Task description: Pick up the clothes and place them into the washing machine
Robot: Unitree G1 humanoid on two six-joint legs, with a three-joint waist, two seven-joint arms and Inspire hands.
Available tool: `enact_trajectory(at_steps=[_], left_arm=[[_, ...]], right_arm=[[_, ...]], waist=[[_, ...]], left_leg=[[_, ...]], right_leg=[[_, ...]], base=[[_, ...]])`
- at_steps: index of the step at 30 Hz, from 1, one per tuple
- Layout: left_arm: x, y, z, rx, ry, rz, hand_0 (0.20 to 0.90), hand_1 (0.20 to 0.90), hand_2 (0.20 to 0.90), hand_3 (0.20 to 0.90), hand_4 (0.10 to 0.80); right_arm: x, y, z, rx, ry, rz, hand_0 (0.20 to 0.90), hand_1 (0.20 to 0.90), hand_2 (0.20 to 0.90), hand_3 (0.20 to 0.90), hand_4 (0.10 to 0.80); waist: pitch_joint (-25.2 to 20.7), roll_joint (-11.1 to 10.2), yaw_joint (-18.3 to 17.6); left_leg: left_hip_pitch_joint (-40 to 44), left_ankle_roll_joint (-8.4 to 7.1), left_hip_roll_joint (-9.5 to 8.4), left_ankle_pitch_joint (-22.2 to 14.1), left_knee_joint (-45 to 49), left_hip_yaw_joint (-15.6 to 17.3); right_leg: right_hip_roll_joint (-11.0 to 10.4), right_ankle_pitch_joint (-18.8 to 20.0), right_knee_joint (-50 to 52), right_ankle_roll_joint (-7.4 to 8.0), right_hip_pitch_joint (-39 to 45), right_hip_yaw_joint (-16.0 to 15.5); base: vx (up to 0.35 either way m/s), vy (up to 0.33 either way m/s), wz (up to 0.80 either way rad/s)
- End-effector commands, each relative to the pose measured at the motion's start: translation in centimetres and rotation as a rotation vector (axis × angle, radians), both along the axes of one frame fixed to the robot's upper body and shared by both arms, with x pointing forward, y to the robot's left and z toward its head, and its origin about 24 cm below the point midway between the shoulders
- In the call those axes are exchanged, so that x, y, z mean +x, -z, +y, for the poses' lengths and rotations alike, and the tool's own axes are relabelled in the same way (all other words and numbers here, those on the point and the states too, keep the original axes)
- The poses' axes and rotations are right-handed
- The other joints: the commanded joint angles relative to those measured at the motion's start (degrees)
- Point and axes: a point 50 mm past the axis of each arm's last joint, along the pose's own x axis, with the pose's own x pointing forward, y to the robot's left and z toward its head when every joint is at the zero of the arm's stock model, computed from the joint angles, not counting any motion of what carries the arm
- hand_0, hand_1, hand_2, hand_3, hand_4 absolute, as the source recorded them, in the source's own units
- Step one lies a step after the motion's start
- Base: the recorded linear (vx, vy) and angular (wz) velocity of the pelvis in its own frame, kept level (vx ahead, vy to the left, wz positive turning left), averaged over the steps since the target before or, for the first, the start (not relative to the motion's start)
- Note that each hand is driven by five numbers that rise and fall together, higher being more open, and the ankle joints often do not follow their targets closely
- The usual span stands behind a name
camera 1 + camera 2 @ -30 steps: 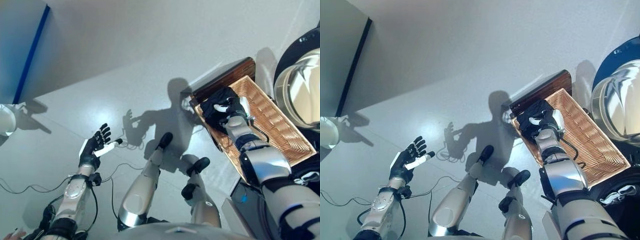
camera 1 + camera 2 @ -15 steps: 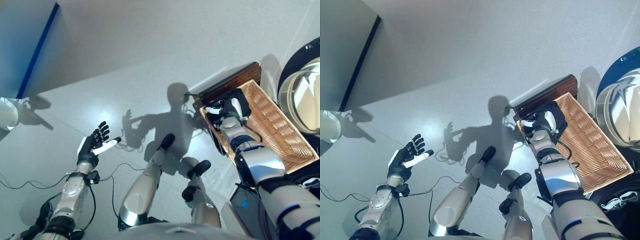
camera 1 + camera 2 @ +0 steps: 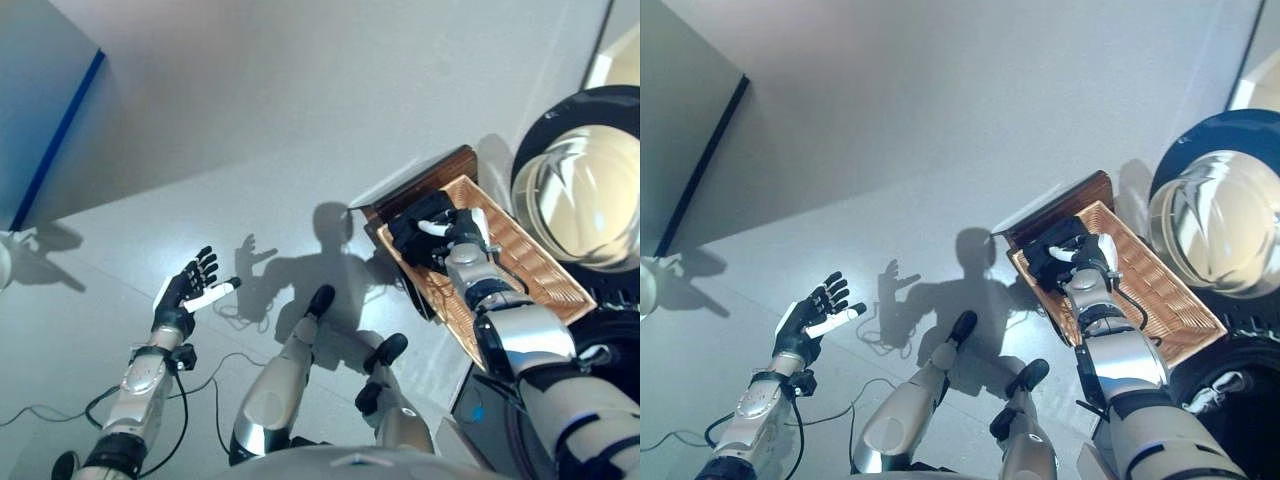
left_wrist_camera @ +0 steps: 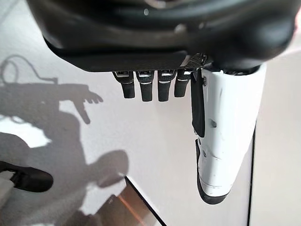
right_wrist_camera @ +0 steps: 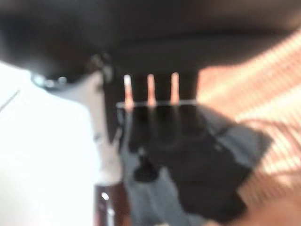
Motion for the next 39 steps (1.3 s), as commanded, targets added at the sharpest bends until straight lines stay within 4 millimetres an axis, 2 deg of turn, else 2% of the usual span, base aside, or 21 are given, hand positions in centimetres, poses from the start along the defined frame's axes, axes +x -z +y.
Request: enact_trajectory(at_steps=[1,6,8,9,10,17,27,39], left_arm=[[-2.1,-0.3,3.2,0.066,-0.112,-0.011,0.900,0.900,0.900,0.900,0.800],[-2.2,-0.2,3.1,0.069,-0.106,-0.002,0.900,0.900,0.900,0.900,0.800],[-2.3,-0.3,3.2,0.067,-0.108,-0.009,0.900,0.900,0.900,0.900,0.800],[-2.3,-0.3,3.1,0.065,-0.108,-0.011,0.900,0.900,0.900,0.900,0.800],[-2.4,-0.4,3.2,0.066,-0.110,-0.013,0.900,0.900,0.900,0.900,0.800],[-1.7,-1.1,3.2,0.078,-0.101,-0.045,0.900,0.900,0.900,0.900,0.800],[-0.2,-2.8,2.4,0.049,-0.096,-0.144,0.900,0.900,0.900,0.900,0.800],[0.2,-2.8,2.0,0.038,-0.084,-0.144,0.900,0.900,0.900,0.900,0.800]], right_arm=[[-0.2,-1.2,-1.5,-0.055,0.031,-0.116,0.200,0.200,0.200,0.200,0.300],[0.0,-1.5,-1.3,-0.075,0.016,-0.119,0.200,0.200,0.200,0.200,0.300],[0.5,-2.2,-0.9,-0.093,0.007,-0.134,0.200,0.200,0.200,0.200,0.300],[0.6,-2.3,-0.8,-0.103,0.004,-0.134,0.472,0.472,0.472,0.472,0.494],[0.7,-2.5,-0.9,-0.115,0.005,-0.133,0.900,0.900,0.900,0.900,0.800],[1.2,-4.5,-2.2,-0.149,0.055,-0.158,0.900,0.900,0.900,0.900,0.800],[2.0,-7.6,-3.3,-0.171,0.093,-0.196,0.900,0.900,0.900,0.900,0.800],[2.1,-8.0,-3.5,-0.206,0.109,-0.162,0.900,0.900,0.900,0.900,0.800]], waist=[[-4.3,-1.5,-0.6],[-4.1,-1.2,-0.7],[-3.0,-1.0,-0.3],[-2.5,-0.9,-0.1],[-2.1,-0.7,0.1],[0.0,0.1,1.7],[3.0,0.6,2.9],[3.4,0.8,2.7]], left_leg=[[0.8,-0.54,-2.27,-2.7,-2.5,2.0],[0.5,-0.53,-2.19,-2.4,-2.5,1.7],[-0.1,-0.67,-2.16,-2.1,-2.5,1.7],[-0.4,-0.74,-2.14,-2.0,-2.5,1.7],[-0.8,-0.85,-2.11,-1.9,-2.5,1.7],[-4.5,-1.66,-2.40,-0.9,-2.5,0.4],[-8.5,-1.99,-2.93,-0.3,-2.5,-0.1],[-9.2,-1.88,-3.18,-0.5,-2.5,-0.1]], right_leg=[[-1.6,-0.1,0.7,2.04,-0.4,1.1],[-1.5,-0.2,0.8,1.89,-0.9,1.2],[-1.4,0.1,0.7,1.88,-1.7,1.3],[-1.3,0.2,0.5,1.88,-2.0,1.3],[-1.3,0.2,0.4,1.87,-2.2,1.2],[-1.5,0.6,0.2,2.29,-4.5,-0.4],[-1.8,0.6,0.5,2.57,-7.5,-1.3],[-2.0,0.3,0.6,2.45,-8.2,-1.6]], base=[[-0.015,0.006,-0.08],[-0.021,-0.001,-0.05],[-0.022,-0.007,0.01],[-0.026,-0.009,0.05],[-0.018,-0.013,0.12],[0.013,-0.013,0.21],[0.017,-0.001,0.07],[0.001,0.001,0.00]])
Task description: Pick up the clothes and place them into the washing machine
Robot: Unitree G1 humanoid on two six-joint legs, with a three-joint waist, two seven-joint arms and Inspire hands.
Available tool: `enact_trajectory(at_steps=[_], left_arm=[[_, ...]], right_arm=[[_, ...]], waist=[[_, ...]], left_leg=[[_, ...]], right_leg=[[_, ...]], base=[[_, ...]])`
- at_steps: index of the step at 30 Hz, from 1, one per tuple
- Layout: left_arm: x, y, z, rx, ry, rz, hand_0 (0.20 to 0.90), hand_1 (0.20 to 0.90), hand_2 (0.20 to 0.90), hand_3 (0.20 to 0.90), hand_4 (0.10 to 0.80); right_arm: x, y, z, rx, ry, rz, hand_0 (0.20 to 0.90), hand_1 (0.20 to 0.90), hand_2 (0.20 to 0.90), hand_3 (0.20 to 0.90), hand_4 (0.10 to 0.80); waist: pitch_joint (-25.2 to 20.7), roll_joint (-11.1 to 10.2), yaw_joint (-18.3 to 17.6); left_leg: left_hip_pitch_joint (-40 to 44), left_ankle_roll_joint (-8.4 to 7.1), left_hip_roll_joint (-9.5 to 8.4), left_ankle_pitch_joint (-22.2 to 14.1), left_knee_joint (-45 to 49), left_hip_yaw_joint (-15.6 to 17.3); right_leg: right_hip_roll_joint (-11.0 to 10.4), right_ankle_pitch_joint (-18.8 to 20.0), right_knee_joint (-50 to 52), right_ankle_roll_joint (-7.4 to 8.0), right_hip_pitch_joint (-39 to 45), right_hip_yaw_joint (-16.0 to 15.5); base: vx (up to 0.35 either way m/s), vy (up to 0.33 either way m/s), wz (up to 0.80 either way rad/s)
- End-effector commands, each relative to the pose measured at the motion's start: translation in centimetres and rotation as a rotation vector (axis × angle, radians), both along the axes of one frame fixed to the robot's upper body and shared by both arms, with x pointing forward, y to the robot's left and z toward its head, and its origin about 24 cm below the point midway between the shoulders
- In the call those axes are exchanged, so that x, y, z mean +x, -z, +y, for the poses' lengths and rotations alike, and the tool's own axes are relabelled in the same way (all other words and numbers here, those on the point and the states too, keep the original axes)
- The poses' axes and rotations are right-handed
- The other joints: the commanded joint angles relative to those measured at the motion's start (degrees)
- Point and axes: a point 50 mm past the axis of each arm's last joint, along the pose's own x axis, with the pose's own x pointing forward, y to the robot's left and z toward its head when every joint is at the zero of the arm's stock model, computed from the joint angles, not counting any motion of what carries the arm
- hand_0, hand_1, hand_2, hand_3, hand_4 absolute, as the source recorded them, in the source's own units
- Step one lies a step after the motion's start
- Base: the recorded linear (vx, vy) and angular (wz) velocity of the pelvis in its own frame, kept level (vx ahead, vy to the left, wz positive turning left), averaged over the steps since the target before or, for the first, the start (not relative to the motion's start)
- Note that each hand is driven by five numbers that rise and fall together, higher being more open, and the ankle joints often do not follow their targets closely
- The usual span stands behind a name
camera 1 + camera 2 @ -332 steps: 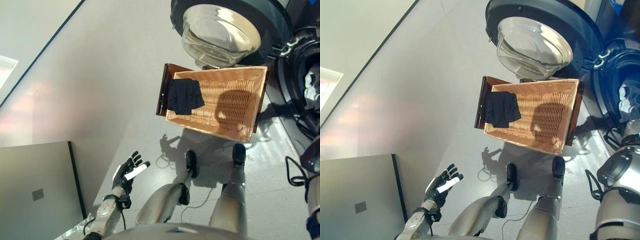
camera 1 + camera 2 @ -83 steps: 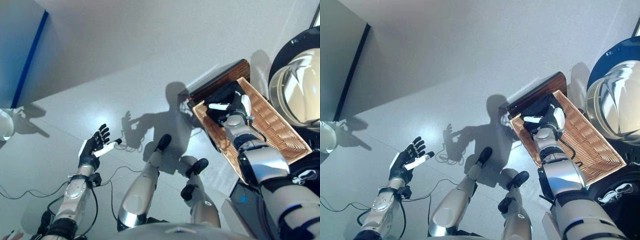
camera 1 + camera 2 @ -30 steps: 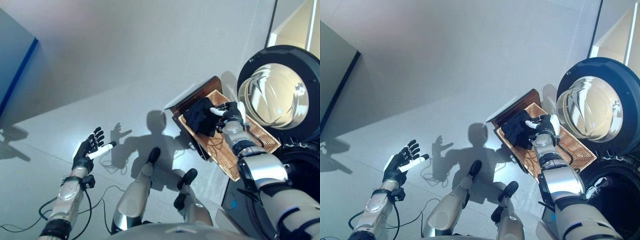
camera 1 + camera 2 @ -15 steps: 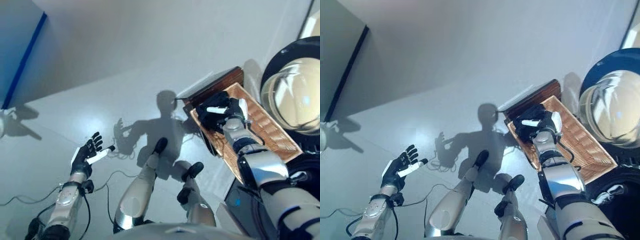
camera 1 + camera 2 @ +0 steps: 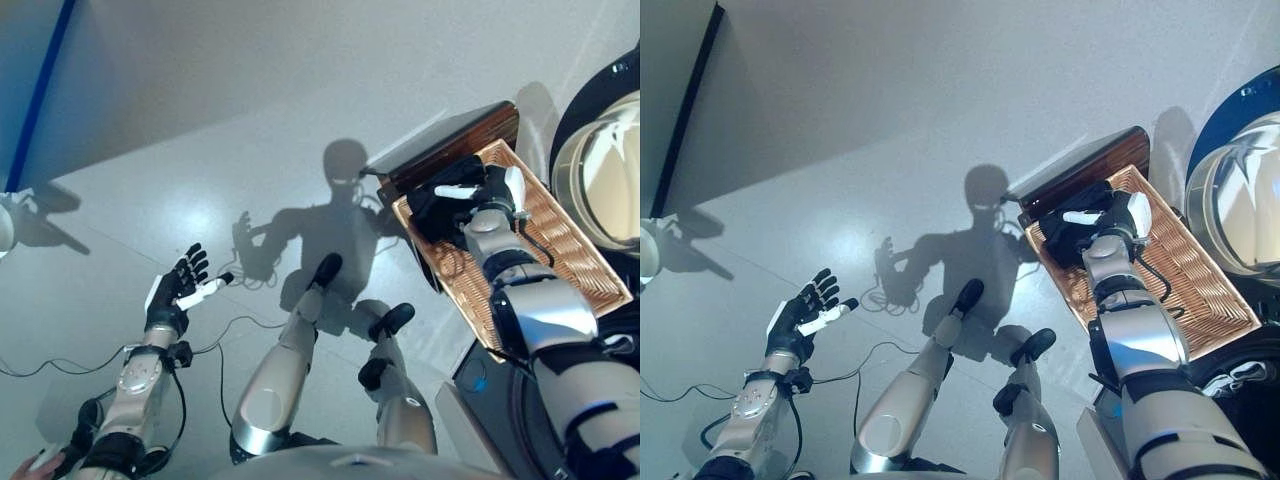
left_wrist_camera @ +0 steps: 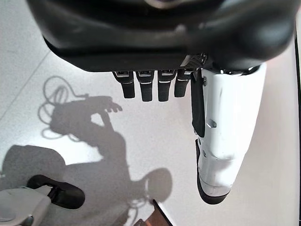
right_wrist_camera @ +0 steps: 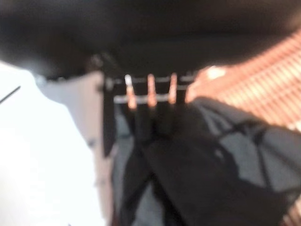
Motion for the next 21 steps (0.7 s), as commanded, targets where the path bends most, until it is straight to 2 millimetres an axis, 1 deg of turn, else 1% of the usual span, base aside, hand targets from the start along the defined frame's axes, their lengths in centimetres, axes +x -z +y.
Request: enact_trajectory(at_steps=[1,5,9,10,15,17,21], left_arm=[[-0.3,-2.3,1.8,0.048,-0.033,-0.111,0.900,0.900,0.900,0.900,0.800],[-0.3,-2.4,1.9,0.055,-0.035,-0.114,0.900,0.900,0.900,0.900,0.800],[-0.4,-2.4,1.9,0.059,-0.032,-0.111,0.900,0.900,0.900,0.900,0.800],[-0.4,-2.5,2.0,0.064,-0.030,-0.113,0.900,0.900,0.900,0.900,0.800],[-0.4,-2.6,1.7,0.062,-0.018,-0.116,0.900,0.900,0.900,0.900,0.800],[-0.4,-2.6,1.7,0.061,-0.015,-0.117,0.900,0.900,0.900,0.900,0.800],[-0.3,-3.0,2.0,0.069,-0.013,-0.131,0.900,0.900,0.900,0.900,0.800]], right_arm=[[0.1,-2.1,-1.4,-0.112,0.031,-0.023,0.900,0.900,0.900,0.900,0.800],[0.2,-2.3,-1.5,-0.140,0.031,-0.010,0.900,0.900,0.900,0.900,0.800],[0.1,-1.6,-1.0,-0.146,0.017,0.014,0.900,0.900,0.900,0.900,0.800],[0.3,-1.5,-0.5,-0.145,0.002,0.015,0.900,0.900,0.900,0.900,0.800],[0.6,-0.9,0.7,-0.142,-0.036,0.034,0.900,0.900,0.900,0.900,0.800],[0.6,-0.8,0.9,-0.142,-0.042,0.038,0.900,0.900,0.900,0.900,0.800],[0.5,0.0,1.5,-0.150,-0.070,0.073,0.900,0.900,0.900,0.900,0.800]], waist=[[0.6,0.0,0.9],[1.0,0.3,1.0],[1.6,0.8,1.2],[2.0,1.0,1.1],[3.1,1.9,1.0],[3.2,2.1,1.0],[3.4,2.9,1.1]], left_leg=[[0.8,-1.57,-2.91,-1.3,-2.6,2.1],[0.6,-1.62,-2.98,-1.2,-2.6,1.8],[0.0,-1.70,-3.14,-1.1,-2.6,1.5],[-0.4,-1.78,-3.19,-0.9,-2.6,1.5],[-1.1,-1.79,-3.25,-0.5,-2.6,1.7],[-1.2,-1.79,-3.31,-0.5,-2.6,1.8],[-1.9,-1.88,-3.43,-0.2,-2.6,1.8]], right_leg=[[-2.2,0.1,0.6,2.78,0.6,0.5],[-2.2,0.1,0.8,2.78,0.3,0.4],[-2.2,0.2,0.9,2.77,-0.3,0.4],[-2.1,0.4,0.9,2.74,-0.7,0.7],[-2.3,0.6,1.2,2.75,-1.8,0.8],[-2.3,0.7,1.4,2.75,-2.0,0.9],[-2.5,0.7,1.6,2.75,-3.0,1.0]], base=[[0.000,0.000,0.00],[-0.022,-0.008,0.05],[-0.028,0.000,0.01],[-0.049,0.008,-0.06],[-0.051,0.009,-0.04],[-0.035,0.005,0.00],[-0.030,0.003,0.00]])
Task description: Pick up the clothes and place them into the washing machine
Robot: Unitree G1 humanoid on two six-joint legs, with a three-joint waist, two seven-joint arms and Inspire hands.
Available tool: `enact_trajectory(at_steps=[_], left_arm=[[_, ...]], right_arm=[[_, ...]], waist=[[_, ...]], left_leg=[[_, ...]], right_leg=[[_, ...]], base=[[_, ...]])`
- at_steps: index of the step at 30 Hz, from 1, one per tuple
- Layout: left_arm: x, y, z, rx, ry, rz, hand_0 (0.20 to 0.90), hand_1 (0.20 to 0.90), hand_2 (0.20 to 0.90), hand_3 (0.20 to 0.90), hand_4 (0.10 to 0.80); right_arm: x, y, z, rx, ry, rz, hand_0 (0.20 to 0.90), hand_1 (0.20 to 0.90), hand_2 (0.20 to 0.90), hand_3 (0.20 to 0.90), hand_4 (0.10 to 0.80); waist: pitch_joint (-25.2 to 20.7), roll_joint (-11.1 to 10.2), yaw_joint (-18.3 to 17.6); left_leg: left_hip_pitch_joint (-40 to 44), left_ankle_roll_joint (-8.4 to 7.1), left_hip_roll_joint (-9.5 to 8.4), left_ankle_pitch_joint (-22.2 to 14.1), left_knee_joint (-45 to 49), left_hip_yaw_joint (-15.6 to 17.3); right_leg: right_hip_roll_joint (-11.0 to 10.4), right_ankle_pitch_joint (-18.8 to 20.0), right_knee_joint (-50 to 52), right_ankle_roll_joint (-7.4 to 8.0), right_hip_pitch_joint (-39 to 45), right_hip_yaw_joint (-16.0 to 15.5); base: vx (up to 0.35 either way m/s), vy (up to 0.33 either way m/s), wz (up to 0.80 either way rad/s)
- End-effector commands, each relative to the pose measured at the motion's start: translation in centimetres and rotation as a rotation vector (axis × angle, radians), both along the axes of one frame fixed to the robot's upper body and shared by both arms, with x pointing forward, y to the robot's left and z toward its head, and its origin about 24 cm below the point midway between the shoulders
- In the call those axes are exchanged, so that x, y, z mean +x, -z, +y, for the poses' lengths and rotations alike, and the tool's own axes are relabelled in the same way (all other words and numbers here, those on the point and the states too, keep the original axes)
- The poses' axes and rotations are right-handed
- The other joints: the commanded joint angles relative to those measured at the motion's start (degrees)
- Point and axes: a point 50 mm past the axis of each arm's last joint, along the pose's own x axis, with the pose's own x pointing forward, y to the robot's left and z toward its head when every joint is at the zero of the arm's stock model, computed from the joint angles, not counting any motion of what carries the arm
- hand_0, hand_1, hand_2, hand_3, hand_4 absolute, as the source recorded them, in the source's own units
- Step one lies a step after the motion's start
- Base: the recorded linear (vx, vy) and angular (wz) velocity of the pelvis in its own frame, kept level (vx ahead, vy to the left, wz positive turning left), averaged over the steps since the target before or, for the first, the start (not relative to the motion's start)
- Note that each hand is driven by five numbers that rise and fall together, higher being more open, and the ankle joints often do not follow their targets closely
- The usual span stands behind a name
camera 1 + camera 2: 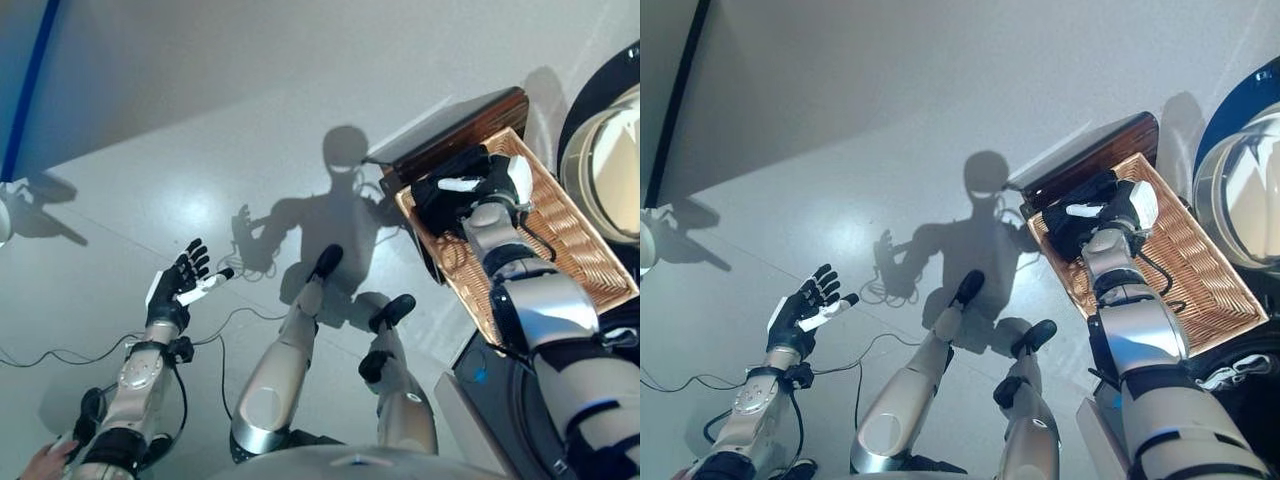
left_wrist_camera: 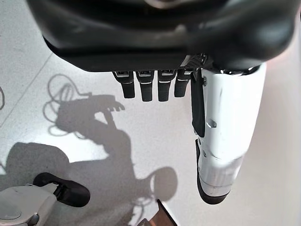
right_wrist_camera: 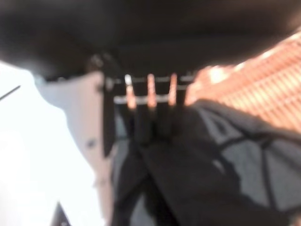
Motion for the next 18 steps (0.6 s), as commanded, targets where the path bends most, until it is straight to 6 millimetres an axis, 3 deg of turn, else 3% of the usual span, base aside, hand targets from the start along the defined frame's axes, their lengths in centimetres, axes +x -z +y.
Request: enact_trajectory(at_steps=[1,2,3,4,18], left_arm=[[-0.6,-2.8,2.0,0.071,-0.012,-0.122,0.900,0.900,0.900,0.900,0.800],[-0.6,-2.8,2.0,0.071,-0.012,-0.122,0.900,0.900,0.900,0.900,0.800],[-0.6,-2.9,2.1,0.074,-0.008,-0.125,0.900,0.900,0.900,0.900,0.800],[-0.6,-2.9,2.1,0.074,-0.008,-0.125,0.900,0.900,0.900,0.900,0.800],[-0.9,-3.0,2.0,0.070,0.014,-0.125,0.900,0.900,0.900,0.900,0.800]], right_arm=[[0.0,1.2,1.2,-0.065,-0.070,0.099,0.900,0.900,0.900,0.900,0.800],[0.0,1.3,1.2,-0.065,-0.070,0.099,0.900,0.900,0.900,0.900,0.800],[0.0,1.6,1.3,-0.059,-0.078,0.111,0.280,0.280,0.280,0.280,0.357],[0.0,1.6,1.3,-0.059,-0.078,0.111,0.200,0.200,0.200,0.200,0.300],[-1.1,3.1,0.2,-0.036,-0.040,0.146,0.200,0.200,0.200,0.200,0.300]], waist=[[1.7,2.6,1.3],[1.7,2.6,1.3],[1.5,2.8,1.4],[1.5,2.8,1.4],[0.1,2.8,2.2]], left_leg=[[-0.7,-1.27,-3.55,-0.6,-2.6,2.3],[-0.7,-1.27,-3.54,-0.6,-2.6,2.3],[-0.7,-1.24,-3.53,-0.5,-2.6,2.4],[-0.8,-1.24,-3.53,-0.5,-2.6,2.4],[-0.1,-1.18,-3.68,-1.0,-2.6,2.0]], right_leg=[[-2.4,1.0,1.6,2.47,-1.9,1.8],[-2.4,1.0,1.6,2.47,-1.9,1.8],[-2.4,1.0,1.7,2.43,-2.0,1.7],[-2.4,1.0,1.7,2.43,-2.0,1.7],[-2.7,0.9,1.2,2.62,-0.9,1.0]], base=[[0.000,0.000,0.00],[0.000,0.000,0.00],[0.000,0.000,0.00],[0.000,0.000,0.00],[0.006,-0.012,0.04]])
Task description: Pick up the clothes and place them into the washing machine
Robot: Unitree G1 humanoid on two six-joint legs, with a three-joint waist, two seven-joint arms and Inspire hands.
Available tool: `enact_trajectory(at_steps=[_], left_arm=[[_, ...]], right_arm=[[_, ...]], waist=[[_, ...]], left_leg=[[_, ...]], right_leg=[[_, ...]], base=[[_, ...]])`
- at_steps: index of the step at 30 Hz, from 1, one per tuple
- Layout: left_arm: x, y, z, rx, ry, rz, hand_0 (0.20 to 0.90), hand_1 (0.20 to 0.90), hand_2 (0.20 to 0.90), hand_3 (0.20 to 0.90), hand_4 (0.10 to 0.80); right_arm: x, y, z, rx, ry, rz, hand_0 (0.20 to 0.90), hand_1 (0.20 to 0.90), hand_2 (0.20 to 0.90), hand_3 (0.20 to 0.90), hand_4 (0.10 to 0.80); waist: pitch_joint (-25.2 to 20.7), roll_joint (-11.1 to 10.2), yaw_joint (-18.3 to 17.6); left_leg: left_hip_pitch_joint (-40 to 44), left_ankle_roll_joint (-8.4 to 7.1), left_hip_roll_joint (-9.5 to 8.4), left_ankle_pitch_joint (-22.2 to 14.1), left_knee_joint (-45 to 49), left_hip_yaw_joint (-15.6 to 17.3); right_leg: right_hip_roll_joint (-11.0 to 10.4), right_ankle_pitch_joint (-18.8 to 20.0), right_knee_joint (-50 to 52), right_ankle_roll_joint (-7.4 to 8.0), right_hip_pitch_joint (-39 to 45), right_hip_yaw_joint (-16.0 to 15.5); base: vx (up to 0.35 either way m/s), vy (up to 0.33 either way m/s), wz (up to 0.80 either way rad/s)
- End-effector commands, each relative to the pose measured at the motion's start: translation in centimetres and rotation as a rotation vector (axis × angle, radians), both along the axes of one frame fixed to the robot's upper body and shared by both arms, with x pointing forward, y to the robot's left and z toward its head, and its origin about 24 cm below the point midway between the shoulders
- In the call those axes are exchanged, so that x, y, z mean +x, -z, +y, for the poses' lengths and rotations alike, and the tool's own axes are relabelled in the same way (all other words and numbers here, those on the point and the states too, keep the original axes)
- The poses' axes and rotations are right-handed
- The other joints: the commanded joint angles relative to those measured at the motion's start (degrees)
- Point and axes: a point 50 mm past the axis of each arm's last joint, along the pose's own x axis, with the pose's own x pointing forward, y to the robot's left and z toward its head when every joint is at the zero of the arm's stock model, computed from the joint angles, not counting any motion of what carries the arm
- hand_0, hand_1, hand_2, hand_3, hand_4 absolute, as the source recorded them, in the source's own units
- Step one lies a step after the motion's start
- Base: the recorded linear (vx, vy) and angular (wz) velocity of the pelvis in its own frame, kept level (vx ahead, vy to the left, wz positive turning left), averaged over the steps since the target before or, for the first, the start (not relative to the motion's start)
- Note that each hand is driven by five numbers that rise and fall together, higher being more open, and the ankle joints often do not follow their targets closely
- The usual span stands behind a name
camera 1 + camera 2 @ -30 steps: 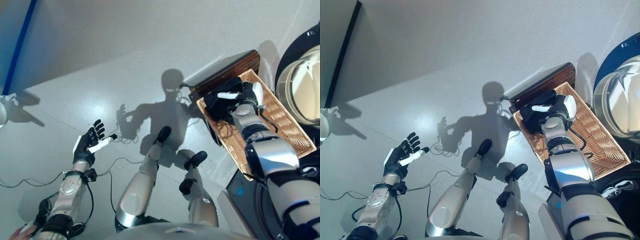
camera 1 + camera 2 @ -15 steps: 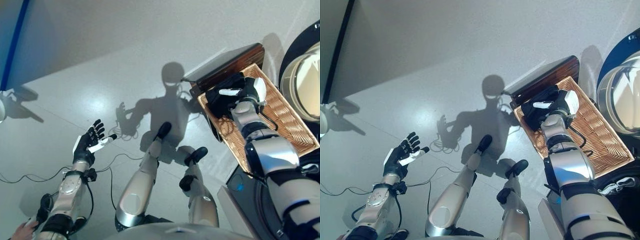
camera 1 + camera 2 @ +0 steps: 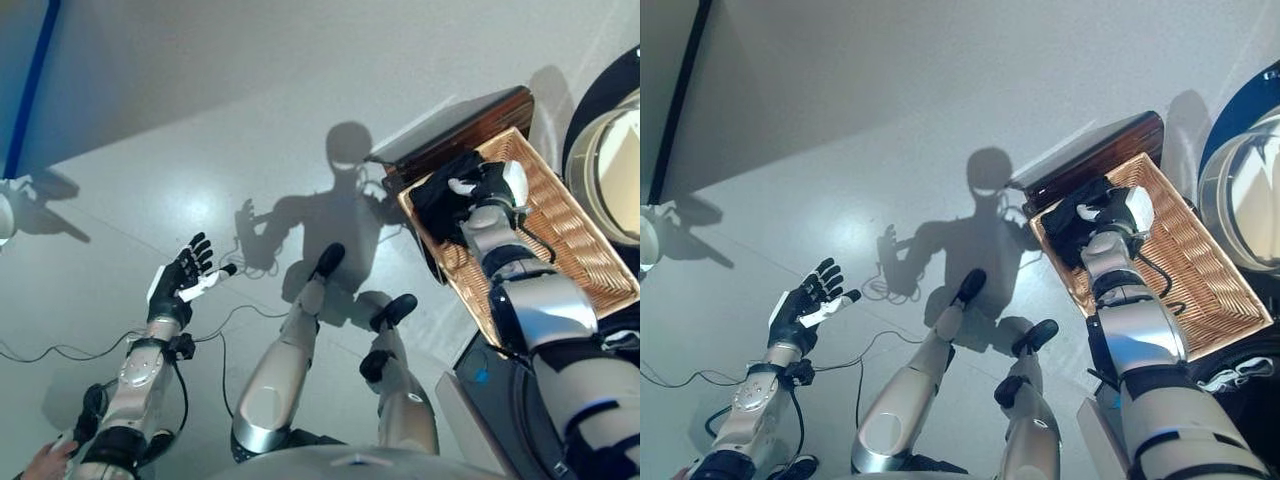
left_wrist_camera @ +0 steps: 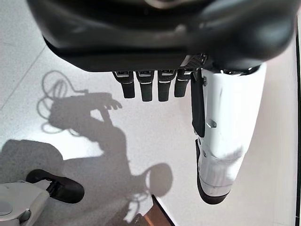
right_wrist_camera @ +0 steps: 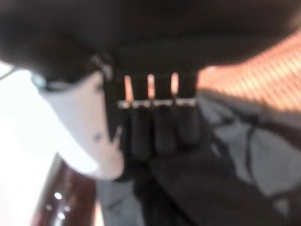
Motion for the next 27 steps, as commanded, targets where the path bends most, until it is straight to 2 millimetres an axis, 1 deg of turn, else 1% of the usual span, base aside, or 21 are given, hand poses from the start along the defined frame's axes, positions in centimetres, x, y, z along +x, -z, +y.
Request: enact_trajectory(at_steps=[1,6,14,15,17,18,19,27], left_arm=[[-1.3,-2.2,2.5,0.075,-0.027,-0.089,0.900,0.900,0.900,0.900,0.800],[-1.3,-2.1,2.6,0.075,-0.035,-0.088,0.900,0.900,0.900,0.900,0.800],[-1.4,-1.9,2.6,0.075,-0.040,-0.077,0.900,0.900,0.900,0.900,0.800],[-1.4,-1.9,2.7,0.076,-0.043,-0.076,0.900,0.900,0.900,0.900,0.800],[-1.4,-1.9,2.7,0.076,-0.043,-0.076,0.900,0.900,0.900,0.900,0.800],[-1.4,-1.9,2.6,0.076,-0.043,-0.077,0.900,0.900,0.900,0.900,0.800],[-1.4,-1.9,2.5,0.074,-0.044,-0.076,0.900,0.900,0.900,0.900,0.800],[-1.5,-1.8,2.7,0.077,-0.051,-0.070,0.900,0.900,0.900,0.900,0.800]], right_arm=[[-0.9,2.1,-0.1,-0.047,-0.020,0.079,0.200,0.200,0.200,0.200,0.300],[-1.0,2.2,-0.1,-0.047,-0.021,0.074,0.200,0.200,0.200,0.200,0.300],[-1.4,2.9,-0.2,-0.042,-0.017,0.092,0.200,0.200,0.200,0.200,0.300],[-1.4,2.9,-0.4,-0.043,-0.010,0.089,0.277,0.277,0.277,0.277,0.355],[-1.4,2.9,-0.4,-0.043,-0.010,0.090,0.288,0.288,0.288,0.288,0.363],[-1.5,3.0,-0.4,-0.040,-0.009,0.089,0.458,0.458,0.458,0.458,0.484],[-1.5,3.1,-0.3,-0.035,-0.009,0.089,0.900,0.900,0.900,0.900,0.800],[-1.5,3.4,-0.1,-0.029,-0.011,0.094,0.900,0.900,0.900,0.900,0.800]], waist=[[-0.5,1.8,1.7],[-0.6,1.7,1.6],[-1.0,1.3,1.1],[-1.1,1.1,1.0],[-1.1,1.1,1.0],[-1.2,1.1,0.9],[-1.2,1.1,0.9],[-1.3,1.0,1.1]], left_leg=[[0.0,-1.17,-3.57,-1.0,-2.6,2.2],[0.2,-1.19,-3.54,-1.2,-2.6,2.3],[0.8,-1.17,-3.32,-1.4,-2.6,2.6],[0.9,-1.11,-3.24,-1.3,-2.6,2.8],[0.9,-1.11,-3.24,-1.3,-2.6,2.8],[1.0,-1.09,-3.21,-1.4,-2.6,2.7],[1.1,-1.08,-3.24,-1.4,-2.6,2.6],[1.1,-1.05,-3.31,-1.6,-2.6,2.6]], right_leg=[[-2.7,0.9,1.2,2.86,-0.9,1.0],[-2.7,0.9,1.1,2.84,-0.5,1.1],[-2.6,0.8,1.1,2.82,-0.1,1.6],[-2.5,0.7,1.1,2.80,0.0,1.7],[-2.5,0.7,1.1,2.80,0.0,1.7],[-2.5,0.6,1.1,2.82,0.2,1.7],[-2.5,0.5,1.0,2.81,0.4,1.5],[-2.5,0.5,0.9,2.96,0.5,1.4]], base=[[0.000,0.000,0.00],[0.000,0.000,0.00],[0.013,-0.001,-0.03],[0.011,-0.002,-0.03],[0.005,-0.001,-0.02],[0.029,-0.019,0.04],[0.029,-0.019,0.05],[0.004,-0.001,0.00]])
